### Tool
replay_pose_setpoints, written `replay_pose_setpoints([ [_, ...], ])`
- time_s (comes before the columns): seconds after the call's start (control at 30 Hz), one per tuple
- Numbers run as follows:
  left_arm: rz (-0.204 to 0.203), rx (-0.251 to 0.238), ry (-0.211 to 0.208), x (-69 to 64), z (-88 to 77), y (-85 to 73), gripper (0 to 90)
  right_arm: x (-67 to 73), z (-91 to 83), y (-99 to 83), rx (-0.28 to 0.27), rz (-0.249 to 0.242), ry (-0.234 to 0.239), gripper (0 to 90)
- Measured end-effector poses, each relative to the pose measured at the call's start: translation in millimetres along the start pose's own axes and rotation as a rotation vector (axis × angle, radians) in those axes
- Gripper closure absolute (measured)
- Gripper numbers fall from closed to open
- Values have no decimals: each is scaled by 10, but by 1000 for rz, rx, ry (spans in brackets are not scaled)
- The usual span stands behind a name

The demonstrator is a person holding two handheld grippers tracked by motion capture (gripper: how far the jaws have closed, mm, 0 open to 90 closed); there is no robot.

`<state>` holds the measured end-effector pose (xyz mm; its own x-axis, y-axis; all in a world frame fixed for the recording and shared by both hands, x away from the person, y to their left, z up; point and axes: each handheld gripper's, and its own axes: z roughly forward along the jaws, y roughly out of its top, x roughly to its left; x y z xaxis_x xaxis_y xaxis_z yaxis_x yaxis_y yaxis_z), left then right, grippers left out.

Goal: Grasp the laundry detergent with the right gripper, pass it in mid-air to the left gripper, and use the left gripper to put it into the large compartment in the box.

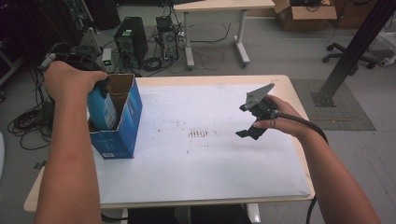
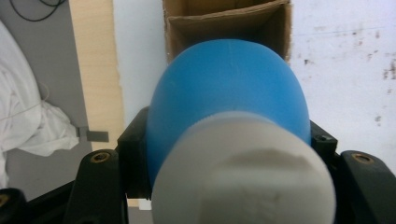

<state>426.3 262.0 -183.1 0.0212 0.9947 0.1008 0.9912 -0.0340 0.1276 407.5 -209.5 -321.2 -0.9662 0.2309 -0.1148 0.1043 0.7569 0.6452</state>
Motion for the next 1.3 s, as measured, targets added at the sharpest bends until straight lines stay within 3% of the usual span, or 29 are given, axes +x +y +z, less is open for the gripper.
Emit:
replay_pose_setpoints([
  [0.47, 18, 24, -36, -46, 329, 22, 379, 7, 6, -18, -2, -1, 2, 19],
  [1.03, 35, 60, -37, -57, 740, 40, 379, 14, 27, -29, 7, -2, 5, 19],
  [1.3, 43, 68, -45, -49, 846, 49, 379, 24, 46, -19, 8, -1, 5, 20],
])
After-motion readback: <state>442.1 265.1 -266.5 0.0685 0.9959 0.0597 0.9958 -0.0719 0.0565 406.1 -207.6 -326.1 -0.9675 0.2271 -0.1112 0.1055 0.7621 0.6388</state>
